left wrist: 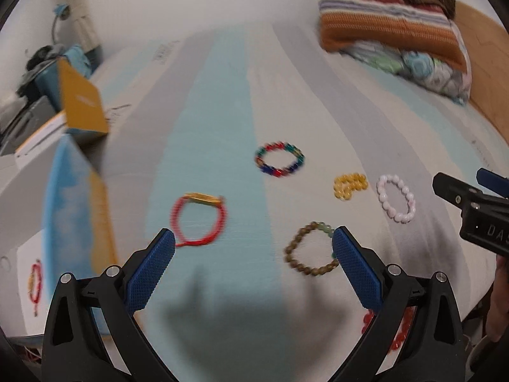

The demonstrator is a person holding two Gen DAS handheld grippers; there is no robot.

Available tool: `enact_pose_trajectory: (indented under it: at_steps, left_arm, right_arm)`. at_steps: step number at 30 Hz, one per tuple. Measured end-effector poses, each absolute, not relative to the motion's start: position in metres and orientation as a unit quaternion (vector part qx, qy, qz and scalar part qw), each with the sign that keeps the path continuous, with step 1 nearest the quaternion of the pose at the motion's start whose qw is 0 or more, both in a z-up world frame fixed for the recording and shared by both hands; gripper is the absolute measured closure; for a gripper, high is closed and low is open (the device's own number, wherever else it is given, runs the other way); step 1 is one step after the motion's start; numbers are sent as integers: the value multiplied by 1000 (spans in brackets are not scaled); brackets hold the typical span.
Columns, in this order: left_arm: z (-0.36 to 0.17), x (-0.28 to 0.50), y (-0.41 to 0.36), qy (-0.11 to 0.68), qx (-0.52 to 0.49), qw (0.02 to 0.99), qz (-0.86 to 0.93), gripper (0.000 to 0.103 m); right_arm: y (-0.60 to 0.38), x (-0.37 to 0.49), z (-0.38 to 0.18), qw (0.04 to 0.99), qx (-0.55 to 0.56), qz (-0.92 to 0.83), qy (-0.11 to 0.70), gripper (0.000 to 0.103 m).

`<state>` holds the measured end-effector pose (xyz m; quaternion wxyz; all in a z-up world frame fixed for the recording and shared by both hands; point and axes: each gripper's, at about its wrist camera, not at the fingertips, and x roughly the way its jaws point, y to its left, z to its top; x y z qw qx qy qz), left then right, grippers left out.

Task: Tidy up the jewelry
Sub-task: 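Grasp the brown-green bead bracelet with the left tool while the right tool grasps the pink-white bracelet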

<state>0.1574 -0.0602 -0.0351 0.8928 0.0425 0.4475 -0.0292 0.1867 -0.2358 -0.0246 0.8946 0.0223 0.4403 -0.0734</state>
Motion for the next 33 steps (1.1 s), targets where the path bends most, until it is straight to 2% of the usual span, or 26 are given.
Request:
enact_pose_trajectory:
  at_steps: [8, 11, 15, 22, 25, 29, 33]
  left_arm:
    - [-86, 187, -90, 472, 57, 878, -46, 6]
    - [-100, 188, -91, 480, 50, 873, -66, 6]
    - [-114, 190, -94, 489, 41, 869, -68, 6]
    - [-117, 186, -96, 482, 46, 872, -64, 8]
    - [-115, 183, -94, 484, 45, 871, -67, 16]
    - [-111, 181, -90, 488, 35, 869, -70, 35]
    - [-107, 179, -86, 495, 29, 866, -67, 53]
  right_arm:
    - [-253, 217, -72, 875, 41, -79, 476, 8]
    - [-258, 224, -88, 864, 44, -86, 495, 11]
    - [-263, 230, -99, 855, 52, -88, 508, 17]
    - [-262, 234, -111, 845, 49, -95, 524, 41]
    - [-258, 233, -111, 847, 48, -94, 521, 50]
    - [-250, 231, -112, 848, 48, -96, 519, 58]
    - [-252, 231, -112, 848, 52, -98, 518, 73]
